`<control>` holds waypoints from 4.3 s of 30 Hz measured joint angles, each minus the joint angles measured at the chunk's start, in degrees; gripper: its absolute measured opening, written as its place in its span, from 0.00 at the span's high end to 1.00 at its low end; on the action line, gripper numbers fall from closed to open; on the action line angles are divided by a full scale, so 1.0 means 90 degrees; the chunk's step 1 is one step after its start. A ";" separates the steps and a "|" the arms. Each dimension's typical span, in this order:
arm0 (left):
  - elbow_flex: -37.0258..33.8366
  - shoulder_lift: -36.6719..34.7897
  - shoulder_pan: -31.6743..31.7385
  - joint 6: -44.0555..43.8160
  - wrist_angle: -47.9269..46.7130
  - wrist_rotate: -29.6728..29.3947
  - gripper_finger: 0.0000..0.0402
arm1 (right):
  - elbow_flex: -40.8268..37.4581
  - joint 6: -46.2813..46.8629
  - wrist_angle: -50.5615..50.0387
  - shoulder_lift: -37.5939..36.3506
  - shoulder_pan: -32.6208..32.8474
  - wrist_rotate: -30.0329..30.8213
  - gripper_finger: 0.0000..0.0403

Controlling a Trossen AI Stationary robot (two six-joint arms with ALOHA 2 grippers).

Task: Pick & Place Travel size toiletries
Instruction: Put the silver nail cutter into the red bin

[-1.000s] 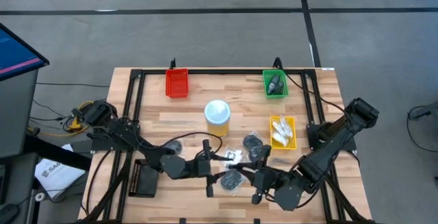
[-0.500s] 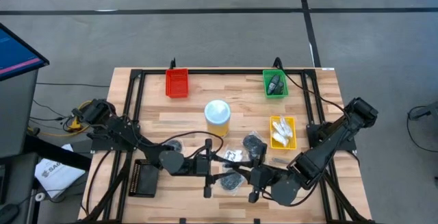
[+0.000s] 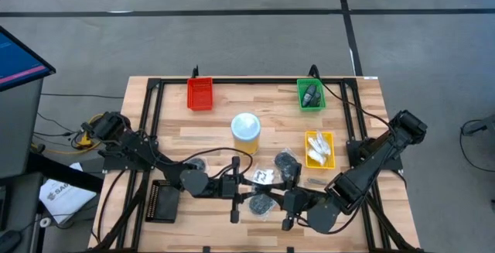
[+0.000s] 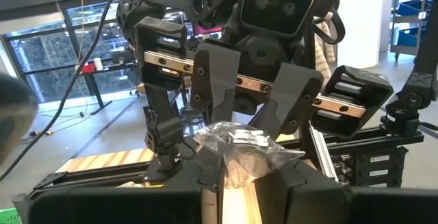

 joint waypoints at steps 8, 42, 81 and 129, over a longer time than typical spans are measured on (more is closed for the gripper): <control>0.0000 -0.0230 -0.0024 0.0077 -0.0381 -0.0228 0.91 | 0.0000 -0.0007 -0.0002 0.0000 -0.0012 0.0032 0.76; 0.0005 -0.2972 0.2205 -0.2783 -0.6816 -0.2721 0.91 | -0.0019 0.1953 -0.1763 0.0234 -0.0434 -0.0040 0.54; -0.2402 -0.3475 0.6894 -0.3760 -0.6556 0.0164 0.91 | -0.0010 0.2351 -0.1859 0.0644 -0.0950 -0.0389 0.63; -0.2399 -0.1841 0.7917 -0.3755 -0.5471 0.1161 0.76 | -0.0010 0.2348 -0.1837 0.0639 -0.1088 -0.0512 0.63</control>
